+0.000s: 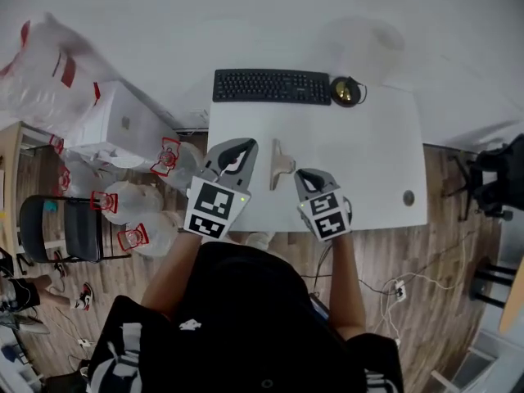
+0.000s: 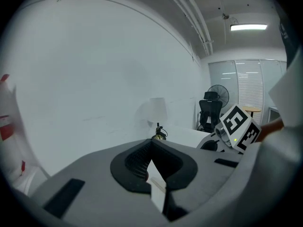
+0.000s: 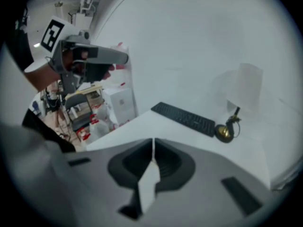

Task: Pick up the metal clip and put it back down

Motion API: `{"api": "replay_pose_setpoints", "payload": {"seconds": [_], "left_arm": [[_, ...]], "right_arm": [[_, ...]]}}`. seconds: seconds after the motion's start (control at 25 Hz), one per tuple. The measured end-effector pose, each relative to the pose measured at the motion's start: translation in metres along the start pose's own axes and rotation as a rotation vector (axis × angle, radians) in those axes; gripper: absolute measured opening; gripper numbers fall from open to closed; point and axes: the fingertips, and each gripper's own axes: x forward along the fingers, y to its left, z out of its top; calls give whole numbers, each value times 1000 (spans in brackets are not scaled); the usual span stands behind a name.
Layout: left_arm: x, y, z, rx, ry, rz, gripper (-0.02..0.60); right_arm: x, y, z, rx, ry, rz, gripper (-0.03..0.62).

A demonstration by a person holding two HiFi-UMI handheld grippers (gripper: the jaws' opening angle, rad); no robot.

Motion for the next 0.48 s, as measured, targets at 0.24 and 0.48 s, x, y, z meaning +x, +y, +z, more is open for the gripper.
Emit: {"api": "replay_pose_setpoints", "payload": {"seconds": [0.24, 0.48], "left_arm": [[-5, 20, -17, -22, 44, 70, 21], [-11, 35, -30, -49, 66, 91, 21]], "right_arm": [[27, 6, -19, -122, 114, 121, 37], [53, 19, -38, -290, 257, 229, 155]]}}
